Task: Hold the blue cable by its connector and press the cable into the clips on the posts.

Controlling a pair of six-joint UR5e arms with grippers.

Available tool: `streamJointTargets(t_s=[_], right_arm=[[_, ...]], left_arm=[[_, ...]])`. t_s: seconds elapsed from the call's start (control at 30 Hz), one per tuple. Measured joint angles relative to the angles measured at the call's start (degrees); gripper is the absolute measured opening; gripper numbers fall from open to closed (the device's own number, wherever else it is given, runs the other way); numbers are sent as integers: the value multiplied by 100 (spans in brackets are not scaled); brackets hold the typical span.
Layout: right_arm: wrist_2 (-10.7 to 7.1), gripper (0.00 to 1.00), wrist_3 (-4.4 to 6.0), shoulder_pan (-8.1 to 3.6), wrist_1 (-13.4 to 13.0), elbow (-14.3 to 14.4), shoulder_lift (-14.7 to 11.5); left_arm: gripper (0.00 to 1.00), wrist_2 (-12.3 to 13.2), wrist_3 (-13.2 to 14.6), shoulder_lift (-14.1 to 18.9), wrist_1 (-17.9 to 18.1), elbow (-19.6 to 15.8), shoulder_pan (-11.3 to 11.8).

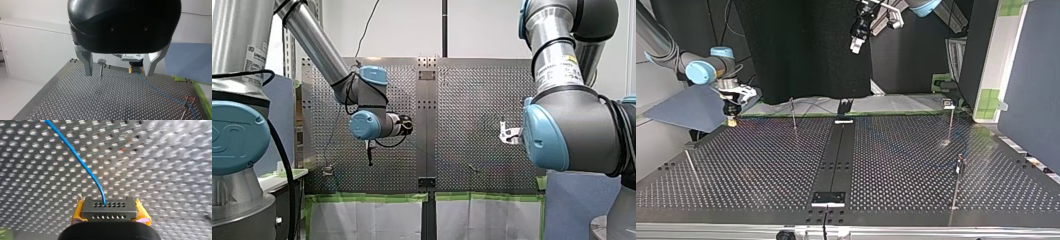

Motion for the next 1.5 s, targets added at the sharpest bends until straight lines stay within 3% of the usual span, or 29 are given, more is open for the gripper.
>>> streamJointTargets(t_s=[0.23, 1.5], right_arm=[[27, 0, 14, 27, -43, 44, -136], [28, 0, 15, 28, -45, 46, -143]], left_arm=[[100, 8, 44, 0, -1, -2, 19], [100, 8, 47, 0, -1, -2, 20]])
